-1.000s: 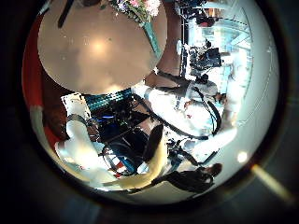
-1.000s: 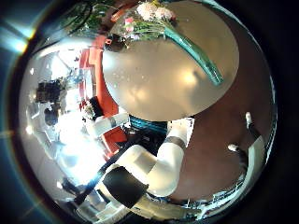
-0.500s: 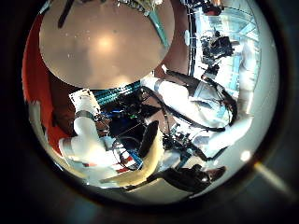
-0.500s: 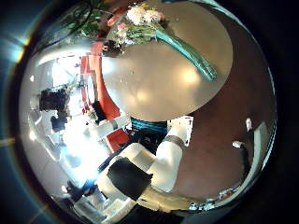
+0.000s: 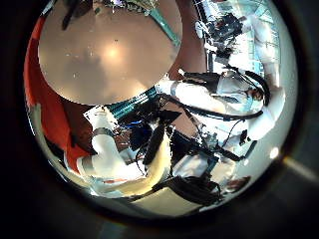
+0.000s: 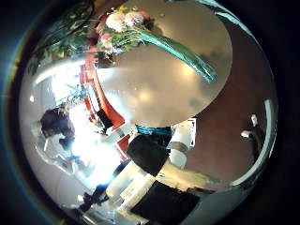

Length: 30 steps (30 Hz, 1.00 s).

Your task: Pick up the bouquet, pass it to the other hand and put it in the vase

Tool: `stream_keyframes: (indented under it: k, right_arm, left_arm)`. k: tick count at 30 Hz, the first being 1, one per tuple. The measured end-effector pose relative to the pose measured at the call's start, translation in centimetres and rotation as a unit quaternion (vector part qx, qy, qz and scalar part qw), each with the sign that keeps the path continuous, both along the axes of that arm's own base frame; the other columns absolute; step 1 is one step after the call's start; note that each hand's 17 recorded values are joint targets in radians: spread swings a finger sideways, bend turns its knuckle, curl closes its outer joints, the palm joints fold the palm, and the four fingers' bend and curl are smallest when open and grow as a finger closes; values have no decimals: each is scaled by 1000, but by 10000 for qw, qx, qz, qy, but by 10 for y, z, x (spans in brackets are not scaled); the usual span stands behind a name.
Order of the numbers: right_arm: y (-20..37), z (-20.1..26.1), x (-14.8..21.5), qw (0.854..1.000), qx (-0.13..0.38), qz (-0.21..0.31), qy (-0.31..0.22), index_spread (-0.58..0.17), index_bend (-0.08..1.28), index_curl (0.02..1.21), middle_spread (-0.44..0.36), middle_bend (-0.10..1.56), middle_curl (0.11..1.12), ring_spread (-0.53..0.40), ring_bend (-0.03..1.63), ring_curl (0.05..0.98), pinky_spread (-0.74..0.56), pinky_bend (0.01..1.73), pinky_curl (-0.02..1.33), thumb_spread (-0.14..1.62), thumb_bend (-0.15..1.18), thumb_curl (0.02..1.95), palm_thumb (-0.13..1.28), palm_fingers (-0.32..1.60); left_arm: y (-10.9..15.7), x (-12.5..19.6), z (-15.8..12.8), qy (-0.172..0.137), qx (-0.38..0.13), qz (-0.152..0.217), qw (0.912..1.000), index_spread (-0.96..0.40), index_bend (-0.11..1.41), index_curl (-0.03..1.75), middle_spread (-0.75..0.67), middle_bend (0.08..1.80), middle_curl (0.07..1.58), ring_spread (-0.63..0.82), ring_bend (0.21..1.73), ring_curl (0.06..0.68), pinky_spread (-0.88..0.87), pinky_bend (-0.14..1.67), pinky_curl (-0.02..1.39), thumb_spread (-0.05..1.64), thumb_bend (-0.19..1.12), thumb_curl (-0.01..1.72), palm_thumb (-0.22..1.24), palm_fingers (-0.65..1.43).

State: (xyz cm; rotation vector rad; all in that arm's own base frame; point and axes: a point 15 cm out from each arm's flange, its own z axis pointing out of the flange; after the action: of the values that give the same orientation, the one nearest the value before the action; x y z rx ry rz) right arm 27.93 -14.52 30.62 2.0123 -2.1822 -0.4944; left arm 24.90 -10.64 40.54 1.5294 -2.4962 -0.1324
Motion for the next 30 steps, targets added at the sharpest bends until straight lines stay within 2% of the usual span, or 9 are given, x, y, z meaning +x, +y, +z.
stream_keyframes:
  k: [5,16,24,30]
  right_arm:
    - [9,-16,19,9998,-102,-76,-138,-286,157,281,-70,320,396,-97,743,272,258,452,214,1100,-14,302,305,446]
    - [23,-92,19,9988,-170,-429,134,-290,180,305,-105,398,437,-149,847,310,155,510,198,1072,-25,309,327,501]
    - [19,-108,28,9986,-223,-479,63,-308,205,347,-119,440,464,-173,861,323,111,518,173,1062,-23,316,345,517]
    - [24,-125,20,9981,-163,-522,298,-308,197,374,-122,450,479,-188,875,332,84,528,155,1058,-25,321,354,514]
  left_arm:
    - [-3,1,-4,-68,-101,-92,9999,26,176,341,401,185,301,540,457,199,534,210,319,1148,-17,297,232,93]
    - [-3,-3,-13,21,-140,-286,9995,26,176,344,393,185,300,535,456,202,526,207,320,1166,-18,291,250,100]
    - [-2,-4,-14,33,-136,-321,9994,22,178,345,392,185,300,534,452,201,532,206,321,1166,-19,290,258,104]
    - [-3,-5,-16,97,-144,-355,9992,21,177,347,392,185,300,535,450,202,533,204,321,1169,-18,291,261,105]
